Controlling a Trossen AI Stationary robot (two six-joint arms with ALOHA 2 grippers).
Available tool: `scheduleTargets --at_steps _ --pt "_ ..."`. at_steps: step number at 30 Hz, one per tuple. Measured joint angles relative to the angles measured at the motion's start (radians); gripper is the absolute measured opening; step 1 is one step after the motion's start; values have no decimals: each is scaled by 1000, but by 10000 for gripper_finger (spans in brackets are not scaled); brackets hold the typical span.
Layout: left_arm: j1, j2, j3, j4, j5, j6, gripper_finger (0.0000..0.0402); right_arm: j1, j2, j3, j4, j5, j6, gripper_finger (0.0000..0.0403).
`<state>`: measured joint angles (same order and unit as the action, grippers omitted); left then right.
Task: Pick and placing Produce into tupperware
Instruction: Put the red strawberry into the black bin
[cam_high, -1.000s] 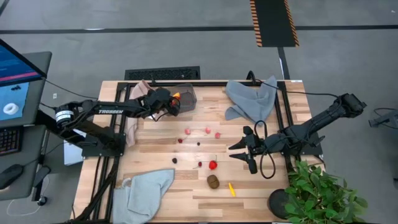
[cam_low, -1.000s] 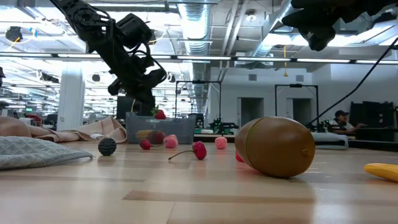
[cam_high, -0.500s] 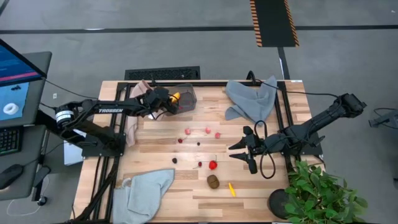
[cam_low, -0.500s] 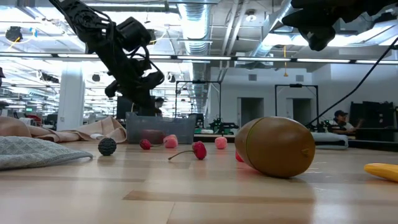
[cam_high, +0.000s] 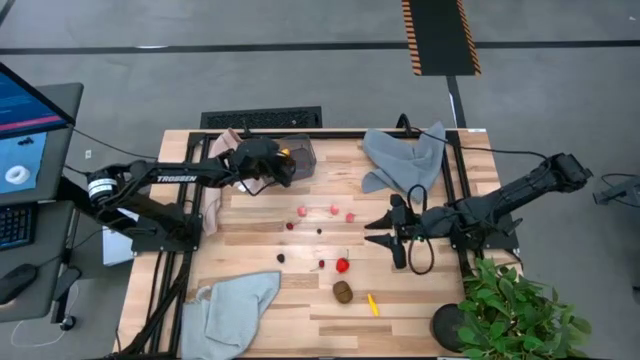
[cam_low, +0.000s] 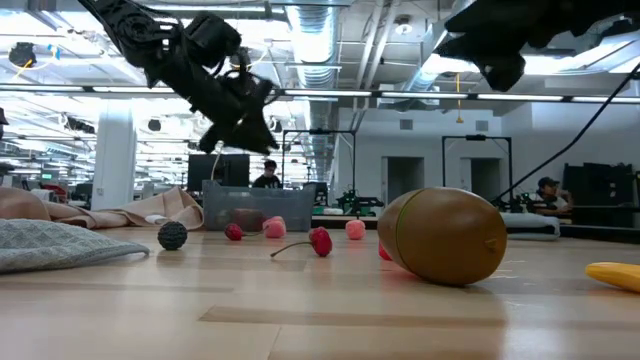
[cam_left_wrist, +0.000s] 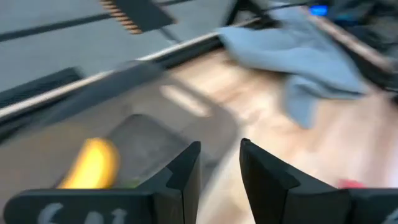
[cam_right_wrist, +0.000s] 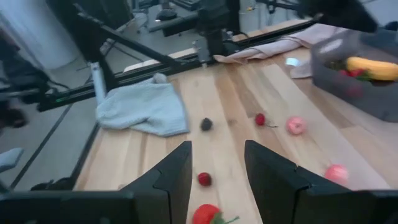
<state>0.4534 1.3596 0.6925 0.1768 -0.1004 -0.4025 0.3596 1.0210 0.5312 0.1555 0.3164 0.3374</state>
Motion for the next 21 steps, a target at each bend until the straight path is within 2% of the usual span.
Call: scheduleTargets --at_steps 3,9,14,18,21 --pt "-23 -47 -1 25 44 15 99 -36 0 0 -8 -5 1 169" --pt "-104 -237 -1 22 37 33 99 -98 0 0 -23 -5 30 171" --pt "-207 -399 -10 5 27 65 99 -105 0 0 -25 -5 31 169" --pt "-309 -501 -10 -70 -38 104 99 -105 0 0 -28 -5 39 170" --pt "-395 -557 -11 -117 -155 112 99 -105 0 0 -29 -4 67 169"
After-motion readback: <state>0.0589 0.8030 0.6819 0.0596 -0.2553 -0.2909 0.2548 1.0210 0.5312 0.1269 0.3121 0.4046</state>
